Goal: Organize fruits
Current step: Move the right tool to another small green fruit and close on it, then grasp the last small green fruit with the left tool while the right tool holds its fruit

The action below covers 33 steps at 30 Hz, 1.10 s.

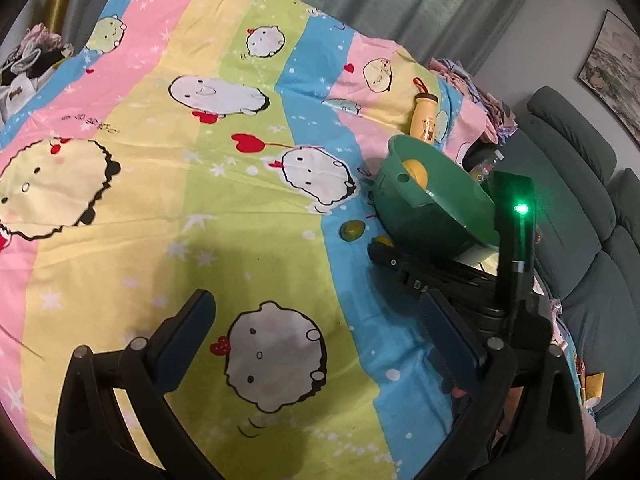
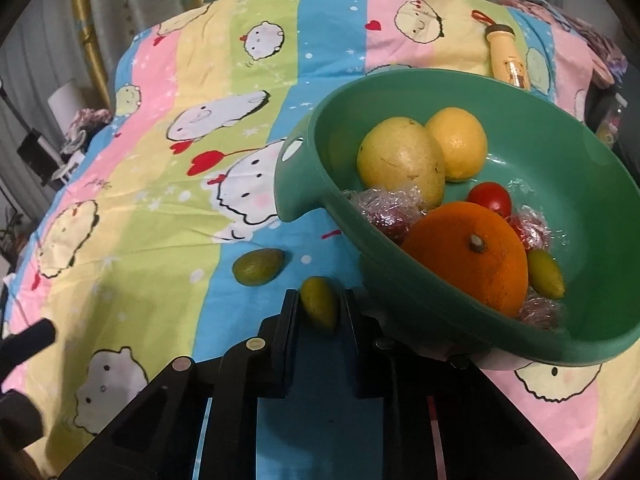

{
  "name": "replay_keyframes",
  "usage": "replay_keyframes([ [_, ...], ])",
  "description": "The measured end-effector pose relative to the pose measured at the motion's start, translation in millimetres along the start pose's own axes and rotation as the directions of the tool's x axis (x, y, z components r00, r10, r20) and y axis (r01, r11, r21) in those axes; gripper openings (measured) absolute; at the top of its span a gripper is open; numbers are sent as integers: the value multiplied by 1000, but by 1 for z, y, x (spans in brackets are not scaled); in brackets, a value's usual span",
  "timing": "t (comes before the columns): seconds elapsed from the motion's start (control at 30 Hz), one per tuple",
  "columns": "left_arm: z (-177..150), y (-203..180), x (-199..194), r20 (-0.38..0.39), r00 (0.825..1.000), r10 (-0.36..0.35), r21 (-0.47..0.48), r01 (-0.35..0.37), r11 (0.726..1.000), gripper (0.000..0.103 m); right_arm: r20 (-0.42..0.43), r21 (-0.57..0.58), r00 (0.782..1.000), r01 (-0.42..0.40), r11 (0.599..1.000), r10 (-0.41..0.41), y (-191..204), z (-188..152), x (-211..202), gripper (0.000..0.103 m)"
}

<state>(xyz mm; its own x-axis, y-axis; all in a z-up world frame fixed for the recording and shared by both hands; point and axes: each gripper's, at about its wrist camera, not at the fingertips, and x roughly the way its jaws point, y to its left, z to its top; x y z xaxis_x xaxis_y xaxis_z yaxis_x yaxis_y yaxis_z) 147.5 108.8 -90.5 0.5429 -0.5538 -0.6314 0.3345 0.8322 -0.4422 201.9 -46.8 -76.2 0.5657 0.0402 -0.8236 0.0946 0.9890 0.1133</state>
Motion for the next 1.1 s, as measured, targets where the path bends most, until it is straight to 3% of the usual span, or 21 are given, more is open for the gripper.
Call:
replay_keyframes([
  [0.37, 13, -17, 31, -48, 996, 69, 63, -66, 996, 96, -35, -101, 975, -221, 970, 218, -4, -22, -44, 22],
  [0.63, 27, -49, 82, -82, 987, 139, 206, -120, 971, 86, -50, -115, 944, -330, 937, 327, -28, -35, -71, 22],
  [0.8, 35, -51, 112, -106, 976, 189, 226, -162, 961, 73, -22, -101, 927, -374, 922, 374, -47, -37, -87, 22],
  [0.93, 37, -56, 121, -94, 971, 219, 252, -190, 949, 68, 15, -86, 917, -397, 914, 399, -61, -33, -95, 22],
  [1.1, 40, -63, 127, -89, 971, 222, 281, -189, 941, 40, 37, -46, 905, -421, 906, 423, -76, -32, -93, 22],
])
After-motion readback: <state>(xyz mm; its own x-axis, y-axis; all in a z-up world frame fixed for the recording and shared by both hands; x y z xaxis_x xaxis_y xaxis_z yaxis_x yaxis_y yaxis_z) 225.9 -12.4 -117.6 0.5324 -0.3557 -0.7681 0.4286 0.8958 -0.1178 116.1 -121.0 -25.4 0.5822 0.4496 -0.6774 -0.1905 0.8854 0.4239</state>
